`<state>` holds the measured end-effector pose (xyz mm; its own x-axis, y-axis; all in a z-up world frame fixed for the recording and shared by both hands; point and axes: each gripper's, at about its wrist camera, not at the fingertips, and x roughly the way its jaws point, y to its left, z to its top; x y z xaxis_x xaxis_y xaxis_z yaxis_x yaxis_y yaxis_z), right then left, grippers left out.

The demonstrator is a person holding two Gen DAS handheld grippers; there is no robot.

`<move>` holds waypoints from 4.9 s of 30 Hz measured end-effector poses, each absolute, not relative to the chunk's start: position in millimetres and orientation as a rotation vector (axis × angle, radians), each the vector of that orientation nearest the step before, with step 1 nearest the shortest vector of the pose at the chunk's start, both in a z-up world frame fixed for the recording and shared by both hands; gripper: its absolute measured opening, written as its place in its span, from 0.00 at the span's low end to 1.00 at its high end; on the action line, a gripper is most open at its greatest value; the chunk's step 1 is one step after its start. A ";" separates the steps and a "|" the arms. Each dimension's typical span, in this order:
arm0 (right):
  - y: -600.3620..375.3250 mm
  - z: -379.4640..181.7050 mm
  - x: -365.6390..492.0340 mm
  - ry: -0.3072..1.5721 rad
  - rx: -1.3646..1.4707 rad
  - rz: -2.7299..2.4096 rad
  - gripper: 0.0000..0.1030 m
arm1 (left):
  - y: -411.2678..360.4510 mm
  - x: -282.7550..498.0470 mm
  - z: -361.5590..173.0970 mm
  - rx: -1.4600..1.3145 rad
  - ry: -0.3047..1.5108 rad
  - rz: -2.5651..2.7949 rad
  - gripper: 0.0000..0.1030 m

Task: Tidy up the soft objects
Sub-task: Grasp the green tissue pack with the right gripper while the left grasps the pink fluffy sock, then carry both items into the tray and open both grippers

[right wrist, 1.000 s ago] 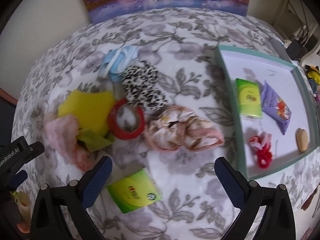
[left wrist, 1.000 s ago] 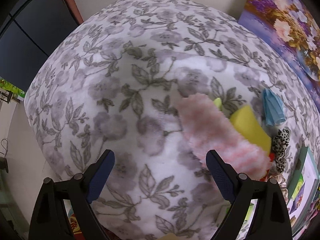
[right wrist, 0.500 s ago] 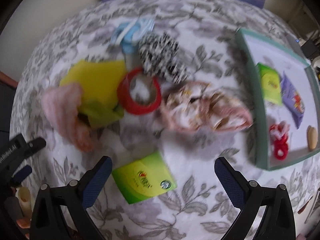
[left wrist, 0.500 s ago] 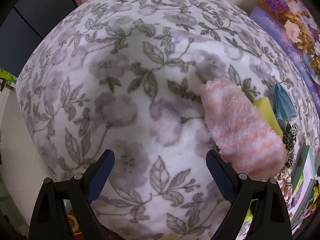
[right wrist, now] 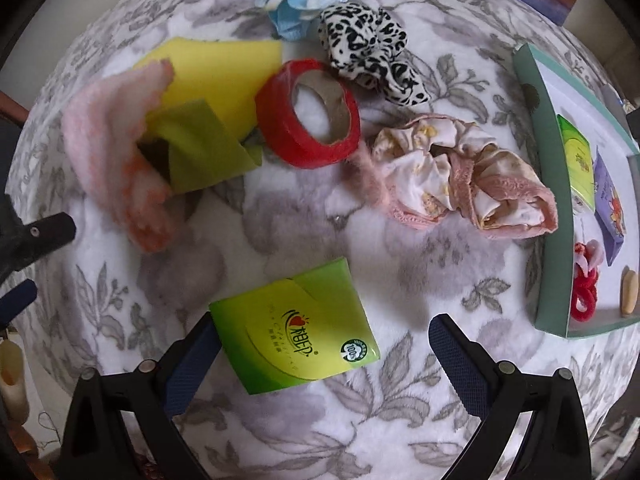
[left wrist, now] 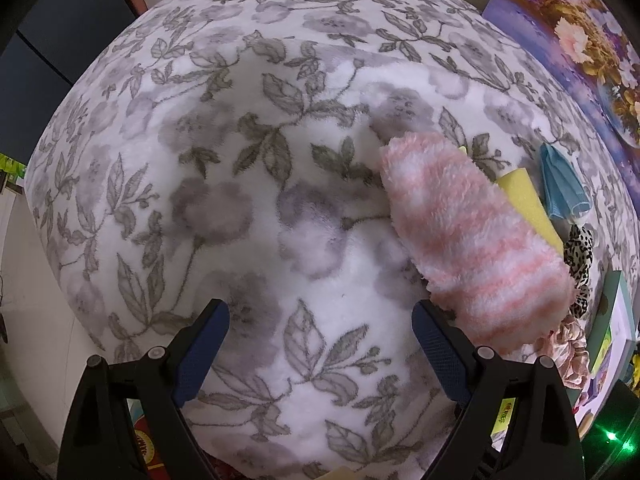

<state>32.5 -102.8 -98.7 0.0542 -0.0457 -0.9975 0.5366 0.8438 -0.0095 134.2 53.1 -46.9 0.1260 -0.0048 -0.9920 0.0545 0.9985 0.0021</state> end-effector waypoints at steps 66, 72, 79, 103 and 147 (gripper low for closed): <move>-191.0 -14.9 -18.6 1.176 0.554 -0.503 0.64 | 12.0 121.5 27.4 -0.229 1.177 -0.444 0.08; -198.0 -5.8 -22.9 1.130 0.572 -0.545 0.64 | -1.7 107.9 56.0 -0.182 1.109 -0.457 0.08; -235.7 -3.8 -39.9 1.113 0.565 -0.677 0.64 | -49.7 90.7 74.0 -0.081 1.133 -0.497 0.08; -385.4 -26.1 -152.8 1.027 0.780 -1.063 0.64 | -246.5 6.2 46.2 0.176 1.100 -0.708 0.08; -430.1 -29.7 -168.8 1.016 0.764 -1.098 1.00 | -306.3 -1.2 -8.3 0.375 1.082 -0.666 0.87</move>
<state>-168.8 -430.1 -29.7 0.1207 -0.3446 -0.9310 0.9548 0.2969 0.0139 -1.2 -306.3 -8.3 0.3037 -0.3129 -0.8999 0.6626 0.7481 -0.0365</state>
